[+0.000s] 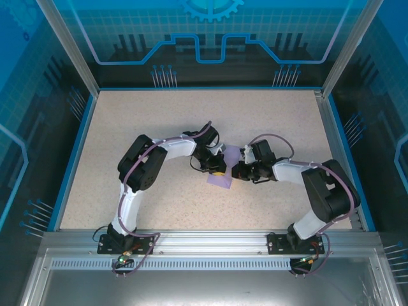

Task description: Fold a paper plane with a square sheet of paper (pick it up from the middle)

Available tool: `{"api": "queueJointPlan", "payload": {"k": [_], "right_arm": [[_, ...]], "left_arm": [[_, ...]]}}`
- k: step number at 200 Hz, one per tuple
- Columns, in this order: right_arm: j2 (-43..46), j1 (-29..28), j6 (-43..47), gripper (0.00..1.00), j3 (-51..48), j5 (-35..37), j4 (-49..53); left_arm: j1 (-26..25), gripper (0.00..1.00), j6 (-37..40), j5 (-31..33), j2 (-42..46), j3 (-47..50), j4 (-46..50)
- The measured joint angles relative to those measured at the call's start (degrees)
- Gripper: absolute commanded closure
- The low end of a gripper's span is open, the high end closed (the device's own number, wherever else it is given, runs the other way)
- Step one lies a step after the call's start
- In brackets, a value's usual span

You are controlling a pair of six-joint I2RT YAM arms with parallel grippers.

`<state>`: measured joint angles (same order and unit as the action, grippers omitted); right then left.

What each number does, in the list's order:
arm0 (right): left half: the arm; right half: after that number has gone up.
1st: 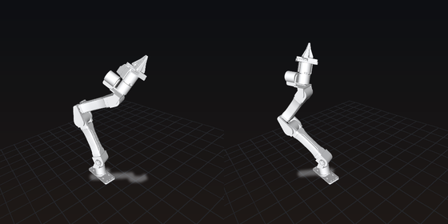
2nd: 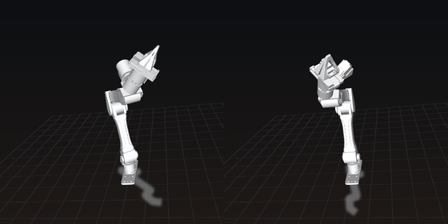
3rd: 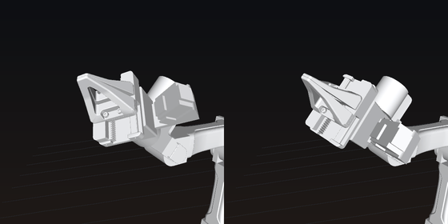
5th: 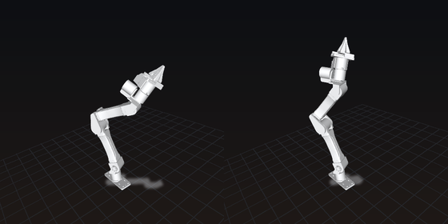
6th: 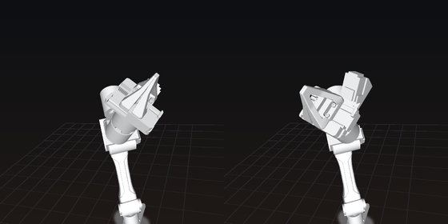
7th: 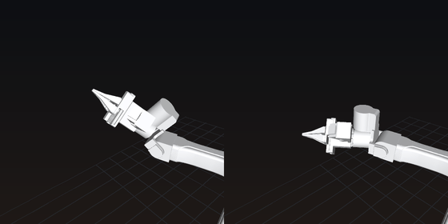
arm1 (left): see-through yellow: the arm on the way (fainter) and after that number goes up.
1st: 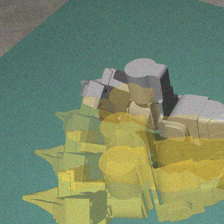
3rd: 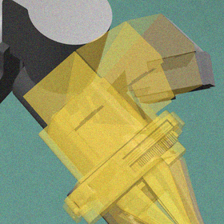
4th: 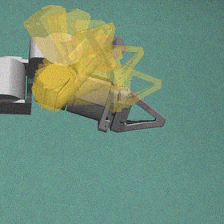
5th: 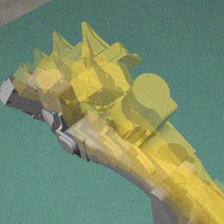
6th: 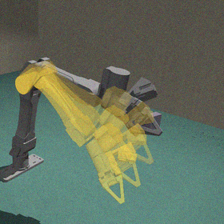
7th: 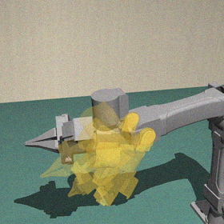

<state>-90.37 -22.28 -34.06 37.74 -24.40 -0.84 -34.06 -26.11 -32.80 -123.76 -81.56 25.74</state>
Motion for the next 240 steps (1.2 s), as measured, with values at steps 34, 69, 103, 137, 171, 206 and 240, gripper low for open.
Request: {"api": "queueJointPlan", "payload": {"k": [34,69,103,137,171,206,240], "right_arm": [[2.54,-3.17,-0.87,0.95,0.00,-0.24,-0.04],[2.21,-7.34,-1.55,0.96,-0.07,-0.26,-0.09],[-0.20,-7.43,-1.38,0.97,-0.13,0.48,0.20],[-2.67,-7.45,-0.13,0.97,-0.11,1.92,1.55],[-2.67,-7.58,1.18,0.97,0.31,2.80,2.56],[-2.67,-7.67,1.75,0.97,0.48,2.93,2.84],[-2.64,-7.69,1.81,0.97,0.44,3.02,2.95]], "left_arm": [[0.17,0.90,0.74,-0.98,-0.61,-0.66,0.76],[0.37,0.90,0.81,-1.66,-0.98,-0.98,1.05],[0.52,0.90,1.07,-2.14,-1.18,-1.22,1.42],[0.57,0.89,1.22,-2.21,-1.22,-1.22,1.42],[0.57,0.89,1.25,-2.34,-1.31,-1.25,1.42],[0.68,0.89,1.70,-2.67,-1.57,-1.66,2.03],[0.70,0.90,2.34,-2.67,-1.88,-2.23,2.54]]}}
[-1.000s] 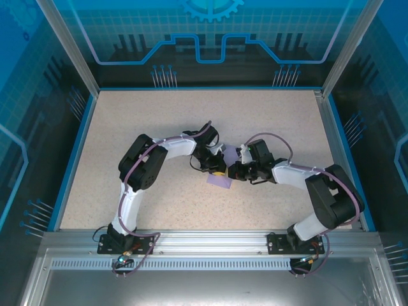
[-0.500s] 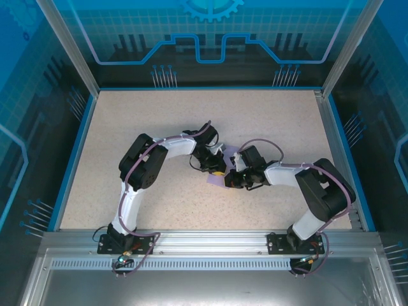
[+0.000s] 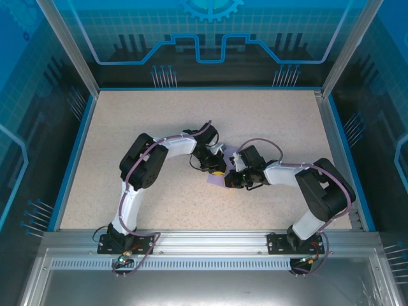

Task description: Fold a paper plane with a square sheet of paper (pick it up from the middle)

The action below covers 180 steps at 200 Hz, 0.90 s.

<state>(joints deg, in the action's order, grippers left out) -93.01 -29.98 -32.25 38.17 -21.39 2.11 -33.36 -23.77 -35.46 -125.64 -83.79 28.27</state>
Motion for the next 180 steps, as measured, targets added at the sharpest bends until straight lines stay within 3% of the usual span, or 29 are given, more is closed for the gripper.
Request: {"api": "queueJointPlan", "payload": {"k": [117,180], "right_arm": [[4.85,0.02,-0.09,0.98,-4.92,1.46,-1.01],[9.09,0.07,-1.97,0.98,-3.45,-0.87,4.07]], "left_arm": [[0.15,0.90,0.39,-0.44,-0.37,-0.39,0.07],[0.22,0.89,0.42,-0.83,-0.42,-0.39,-0.02]]}}
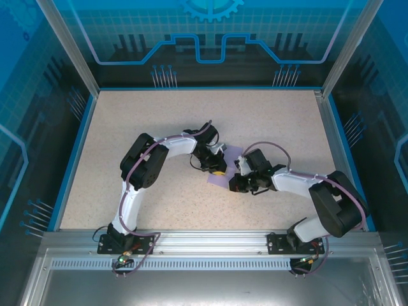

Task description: Fold a paper plane with a square sheet of paper (pick it up from the middle)

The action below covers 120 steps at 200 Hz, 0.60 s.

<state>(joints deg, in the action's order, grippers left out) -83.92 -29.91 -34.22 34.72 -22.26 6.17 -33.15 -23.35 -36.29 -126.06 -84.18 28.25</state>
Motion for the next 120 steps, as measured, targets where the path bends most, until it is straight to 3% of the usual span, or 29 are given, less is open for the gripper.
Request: {"api": "queueJointPlan", "payload": {"k": [70,120], "right_arm": [[-9.01,0.50,-1.27,0.99,4.83,-1.95,-5.09],[-10.12,1.09,0.46,0.99,4.15,-0.37,-4.44]], "left_arm": [[0.04,0.89,-0.02,-0.22,0.00,0.00,-0.02],[0.15,0.89,-0.04,-0.46,0.00,0.00,-0.04]]}}
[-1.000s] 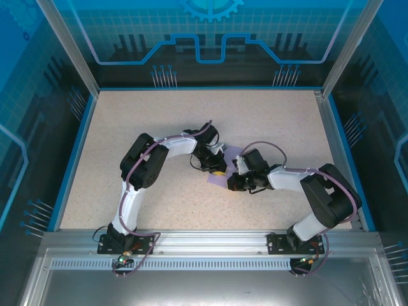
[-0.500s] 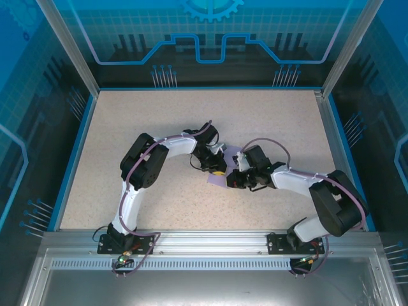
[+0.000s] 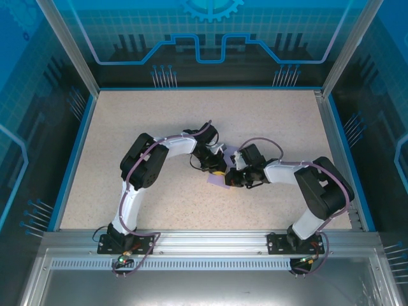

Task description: Fold a paper plane with a square sheet of paper (pick it up from the middle)

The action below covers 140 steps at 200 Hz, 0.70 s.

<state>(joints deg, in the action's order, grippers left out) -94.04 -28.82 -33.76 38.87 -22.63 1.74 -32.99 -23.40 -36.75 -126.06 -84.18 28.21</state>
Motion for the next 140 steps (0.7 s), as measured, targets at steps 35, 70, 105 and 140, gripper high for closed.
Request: {"api": "queueJointPlan", "payload": {"k": [35,70,105,140], "right_arm": [[0.61,0.00,1.05,0.99,-1.49,0.35,-1.79],[1.16,-0.02,1.29,0.99,-2.56,0.83,-3.17],[1.25,-0.13,1.27,0.99,-2.95,1.01,-3.96],[1.29,-0.17,1.27,0.99,-3.32,1.20,-4.94]], "left_arm": [[0.17,0.88,-0.04,-0.42,-0.31,-0.52,0.39],[0.24,0.86,-0.17,-0.63,-0.76,-1.57,1.40],[0.57,0.85,-0.17,-1.46,-1.53,-2.82,2.64],[1.09,0.84,-0.15,-2.34,-2.19,-3.74,3.26]]}}
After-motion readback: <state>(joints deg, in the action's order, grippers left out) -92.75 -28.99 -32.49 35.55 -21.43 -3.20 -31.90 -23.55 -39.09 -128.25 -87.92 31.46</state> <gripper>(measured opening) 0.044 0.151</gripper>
